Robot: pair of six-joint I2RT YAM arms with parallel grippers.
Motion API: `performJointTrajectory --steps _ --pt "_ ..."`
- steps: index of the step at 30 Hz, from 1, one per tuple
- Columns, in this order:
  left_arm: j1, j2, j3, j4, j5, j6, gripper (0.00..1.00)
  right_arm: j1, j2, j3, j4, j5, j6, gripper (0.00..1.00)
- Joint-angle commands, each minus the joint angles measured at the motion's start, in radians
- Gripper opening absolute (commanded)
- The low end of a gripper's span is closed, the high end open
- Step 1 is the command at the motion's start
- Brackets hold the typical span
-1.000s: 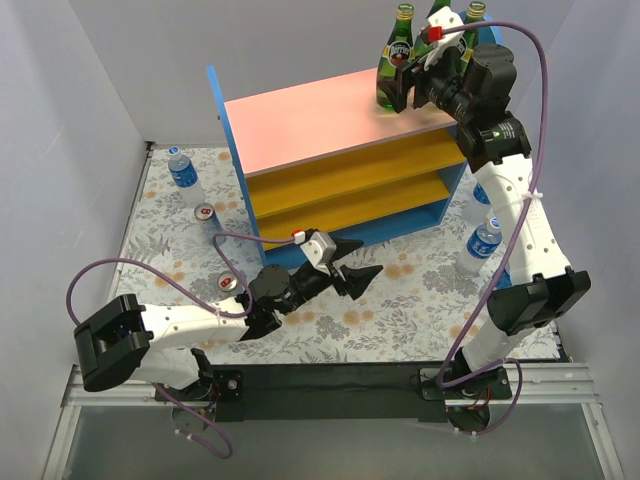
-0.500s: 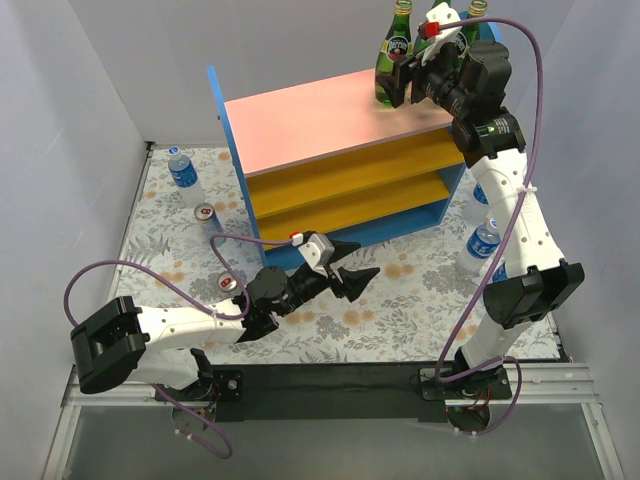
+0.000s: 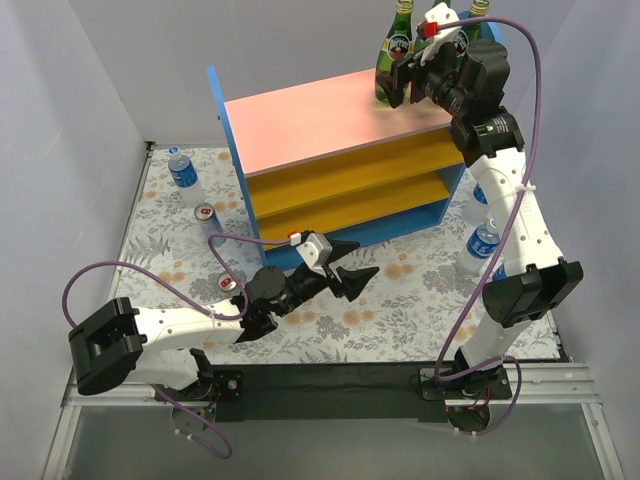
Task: Place and organize the beverage onto the shelf
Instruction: Place the drink on the shelf.
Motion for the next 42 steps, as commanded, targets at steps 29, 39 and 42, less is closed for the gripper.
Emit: performJointTrajectory --steps 29,39,42 --pt "0.002 -0.065 0.027 -0.057 0.024 -0.029 0.67 0.001 -0.227 -0.166 0.005 0.011 -0.016 0.92" --pt "0.002 -0.114 0.04 -0.167 0.06 -0.025 0.67 -0.001 -0.373 -0.225 -0.096 -0.098 -0.075 0.8" --pt "0.002 -0.126 0.042 -0.188 0.075 -0.032 0.66 0.001 -0.379 -0.237 -0.103 -0.219 -0.054 0.65"
